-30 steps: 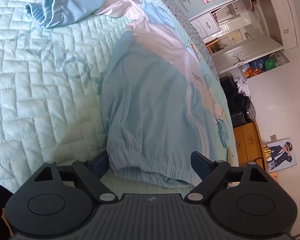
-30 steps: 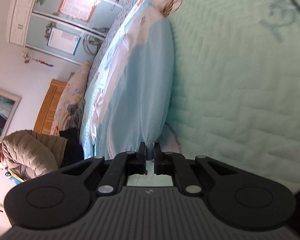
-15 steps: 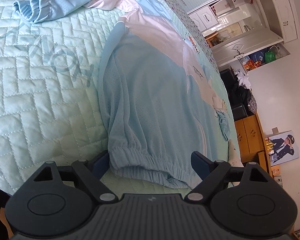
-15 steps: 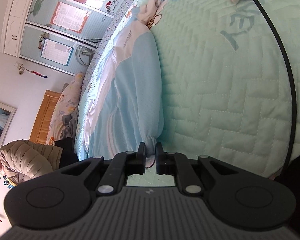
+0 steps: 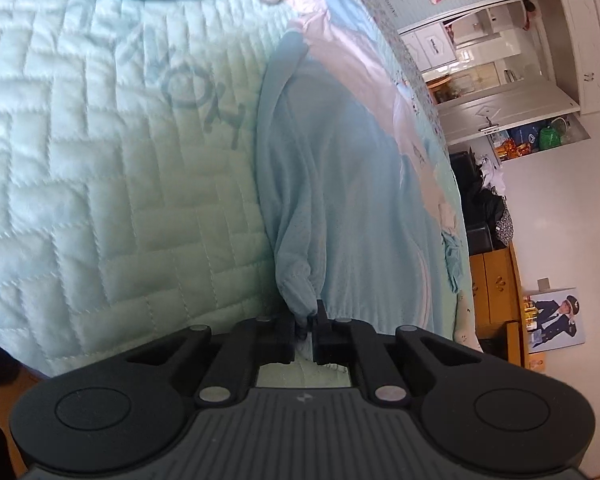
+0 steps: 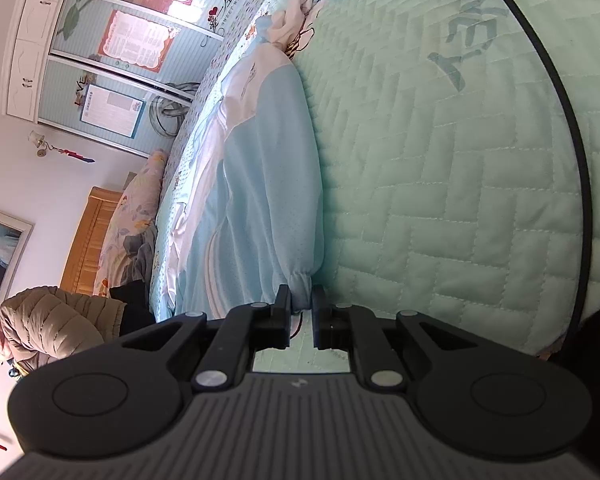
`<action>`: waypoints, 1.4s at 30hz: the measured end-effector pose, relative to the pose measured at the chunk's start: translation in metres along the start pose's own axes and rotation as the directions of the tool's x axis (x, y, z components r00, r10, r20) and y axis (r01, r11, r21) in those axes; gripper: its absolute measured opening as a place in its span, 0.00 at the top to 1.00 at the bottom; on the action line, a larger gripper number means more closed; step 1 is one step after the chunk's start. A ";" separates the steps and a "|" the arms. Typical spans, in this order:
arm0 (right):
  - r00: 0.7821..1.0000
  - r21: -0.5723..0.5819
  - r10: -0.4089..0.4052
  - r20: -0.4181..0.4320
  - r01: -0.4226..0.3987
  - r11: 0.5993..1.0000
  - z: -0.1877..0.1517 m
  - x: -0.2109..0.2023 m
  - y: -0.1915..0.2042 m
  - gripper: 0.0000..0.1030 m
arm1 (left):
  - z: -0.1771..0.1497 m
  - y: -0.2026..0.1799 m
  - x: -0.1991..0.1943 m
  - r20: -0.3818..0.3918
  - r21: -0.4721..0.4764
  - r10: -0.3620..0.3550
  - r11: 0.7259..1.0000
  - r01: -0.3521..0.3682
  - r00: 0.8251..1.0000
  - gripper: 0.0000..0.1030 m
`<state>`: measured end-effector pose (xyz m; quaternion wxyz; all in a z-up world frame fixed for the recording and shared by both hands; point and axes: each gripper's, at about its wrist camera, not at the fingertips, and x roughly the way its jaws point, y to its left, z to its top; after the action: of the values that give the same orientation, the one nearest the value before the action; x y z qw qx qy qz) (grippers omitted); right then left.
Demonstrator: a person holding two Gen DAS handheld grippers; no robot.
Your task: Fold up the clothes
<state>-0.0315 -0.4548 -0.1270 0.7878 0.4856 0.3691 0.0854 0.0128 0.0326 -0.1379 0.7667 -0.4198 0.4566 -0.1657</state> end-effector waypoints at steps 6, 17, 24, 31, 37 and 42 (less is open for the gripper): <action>0.998 -0.039 -0.032 0.056 0.035 0.999 0.004 -0.012 -0.002 0.99 | 0.000 0.024 -0.033 0.056 -0.066 0.012 0.998 -0.008 0.998 0.93; 0.996 0.059 0.093 0.007 -0.093 0.994 0.004 0.011 0.003 0.31 | -0.009 0.026 -0.032 0.027 -0.017 -0.011 1.000 0.012 1.000 0.84; 0.998 -0.067 0.052 -0.023 -0.053 0.996 0.006 0.043 0.029 0.44 | -0.009 0.033 -0.033 0.032 -0.027 -0.017 0.999 0.017 0.999 0.84; 0.999 -0.197 -0.035 0.012 0.037 0.980 0.006 0.014 0.047 0.94 | -0.009 0.034 -0.035 0.035 -0.018 -0.019 1.000 0.020 0.999 0.84; 0.999 -0.168 -0.041 0.023 0.045 0.985 0.019 -0.014 0.049 0.90 | -0.012 0.024 -0.031 0.030 0.021 -0.039 0.999 0.038 0.999 0.82; 0.997 -0.105 -0.072 0.001 0.072 0.992 0.011 -0.004 0.028 0.89 | -0.016 0.025 -0.044 0.042 0.030 -0.079 0.997 0.078 0.996 0.74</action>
<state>-0.0204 -0.4501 -0.0986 0.8142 0.4298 0.3827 0.0769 -0.0271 0.0676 -0.1373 0.7751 -0.4298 0.4209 -0.1931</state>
